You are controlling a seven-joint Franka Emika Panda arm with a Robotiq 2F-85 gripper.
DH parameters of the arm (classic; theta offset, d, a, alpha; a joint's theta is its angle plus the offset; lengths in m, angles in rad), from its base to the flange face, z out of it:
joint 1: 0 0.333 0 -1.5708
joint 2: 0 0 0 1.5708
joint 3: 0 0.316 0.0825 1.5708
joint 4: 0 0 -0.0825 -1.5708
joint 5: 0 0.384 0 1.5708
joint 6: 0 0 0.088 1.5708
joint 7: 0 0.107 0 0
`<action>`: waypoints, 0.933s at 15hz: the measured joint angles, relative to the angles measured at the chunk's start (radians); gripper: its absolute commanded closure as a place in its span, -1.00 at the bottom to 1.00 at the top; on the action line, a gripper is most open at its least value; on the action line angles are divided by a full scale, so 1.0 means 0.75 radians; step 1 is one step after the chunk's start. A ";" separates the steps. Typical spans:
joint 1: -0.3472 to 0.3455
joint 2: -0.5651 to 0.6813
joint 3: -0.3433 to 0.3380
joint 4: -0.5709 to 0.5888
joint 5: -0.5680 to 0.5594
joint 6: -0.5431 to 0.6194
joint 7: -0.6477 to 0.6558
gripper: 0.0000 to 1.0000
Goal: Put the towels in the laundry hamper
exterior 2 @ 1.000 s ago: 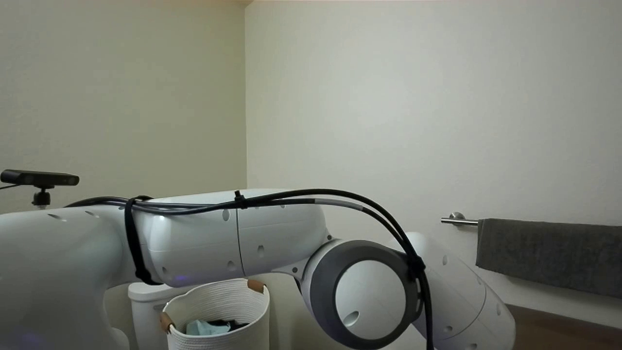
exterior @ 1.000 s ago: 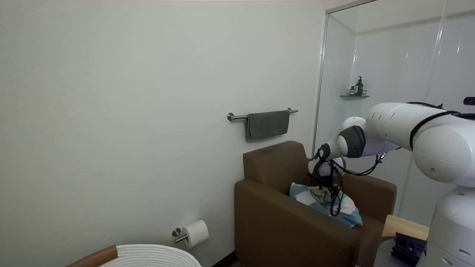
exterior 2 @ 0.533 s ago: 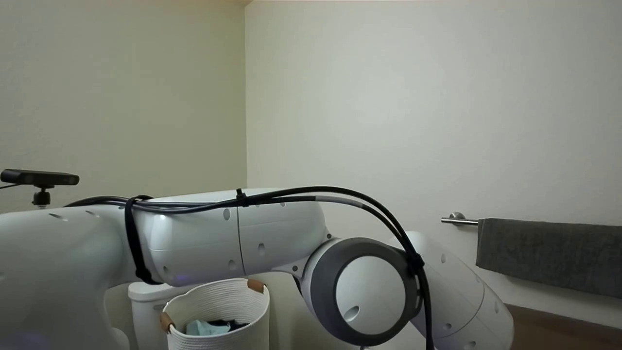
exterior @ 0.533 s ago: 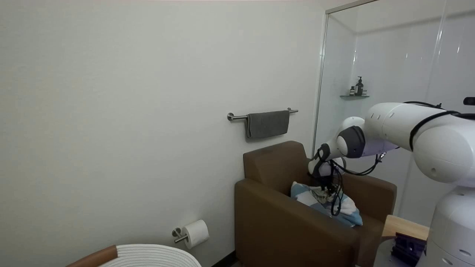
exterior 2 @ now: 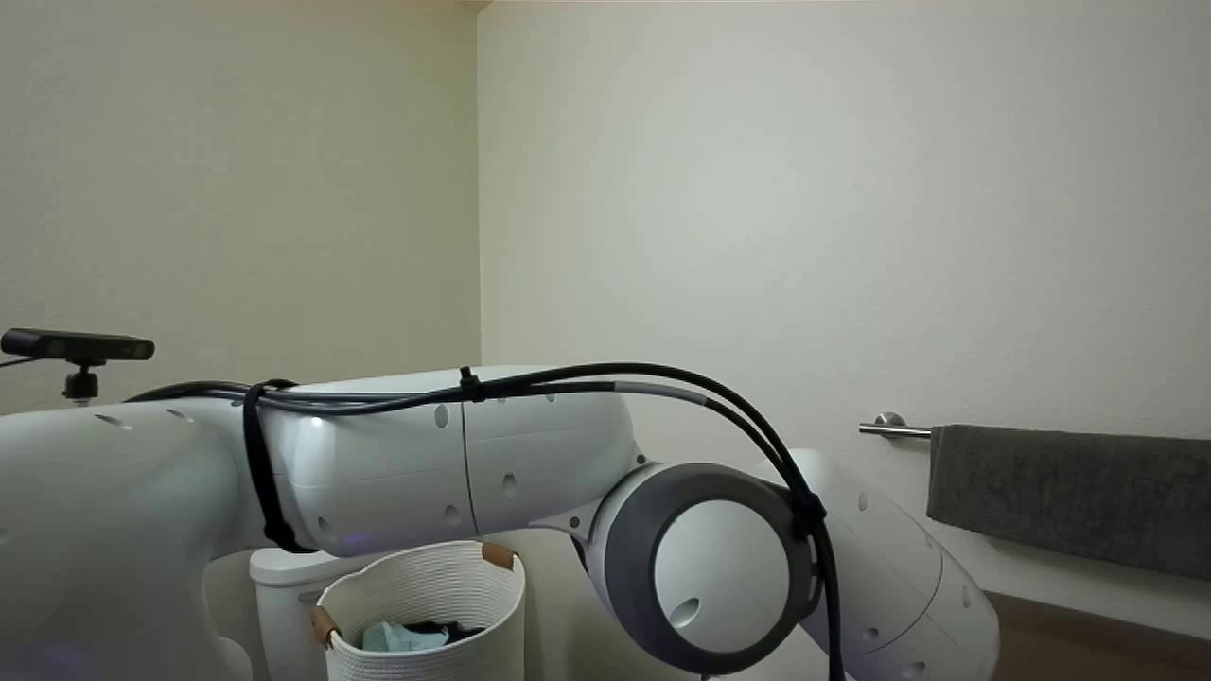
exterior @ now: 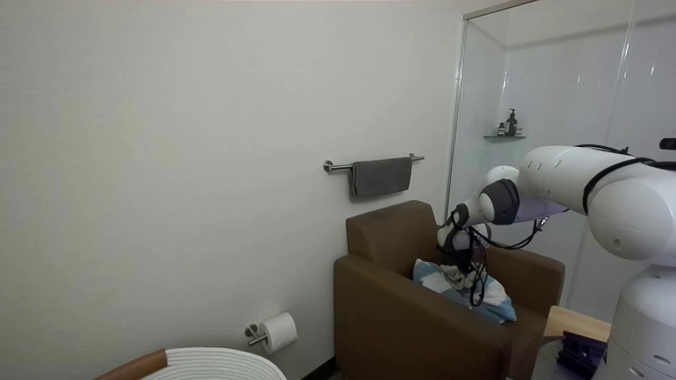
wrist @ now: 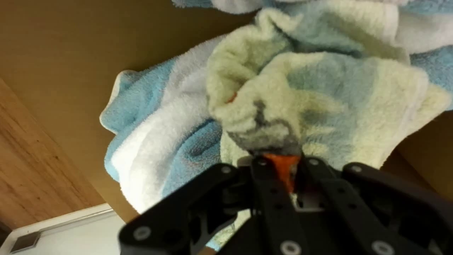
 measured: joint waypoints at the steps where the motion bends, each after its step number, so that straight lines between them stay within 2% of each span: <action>1: -0.009 0.000 0.021 0.015 0.004 -0.037 -0.027 0.78; 7: -0.024 -0.060 0.151 0.114 0.021 -0.306 -0.217 0.79; 11: 0.066 -0.170 0.175 0.079 0.007 -0.445 -0.235 0.79; 14: 0.171 -0.290 0.181 -0.041 -0.024 -0.499 -0.243 0.79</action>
